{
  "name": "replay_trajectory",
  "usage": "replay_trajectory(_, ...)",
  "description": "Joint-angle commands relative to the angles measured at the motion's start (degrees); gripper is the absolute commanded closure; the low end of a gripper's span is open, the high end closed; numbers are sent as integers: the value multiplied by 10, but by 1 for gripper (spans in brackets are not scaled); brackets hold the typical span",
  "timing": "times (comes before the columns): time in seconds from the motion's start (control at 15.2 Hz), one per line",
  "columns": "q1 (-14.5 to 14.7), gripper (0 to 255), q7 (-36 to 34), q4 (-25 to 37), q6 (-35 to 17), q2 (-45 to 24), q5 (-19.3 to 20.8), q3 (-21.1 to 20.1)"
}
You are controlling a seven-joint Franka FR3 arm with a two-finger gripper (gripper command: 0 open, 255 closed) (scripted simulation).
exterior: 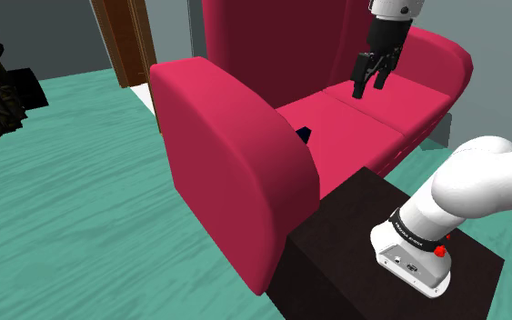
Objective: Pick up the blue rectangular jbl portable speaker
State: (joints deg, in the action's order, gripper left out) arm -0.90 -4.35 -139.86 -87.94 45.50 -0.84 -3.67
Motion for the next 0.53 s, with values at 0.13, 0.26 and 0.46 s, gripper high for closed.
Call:
replay_trajectory(0.13, -10, 0, -30, -17, -44, -23, -7, -7)
replay_trajectory(0.26, -21, 0, -60, -31, -89, -50, -13, -14)
replay_trajectory(0.46, -37, 0, -104, -46, -156, -96, -20, -24)
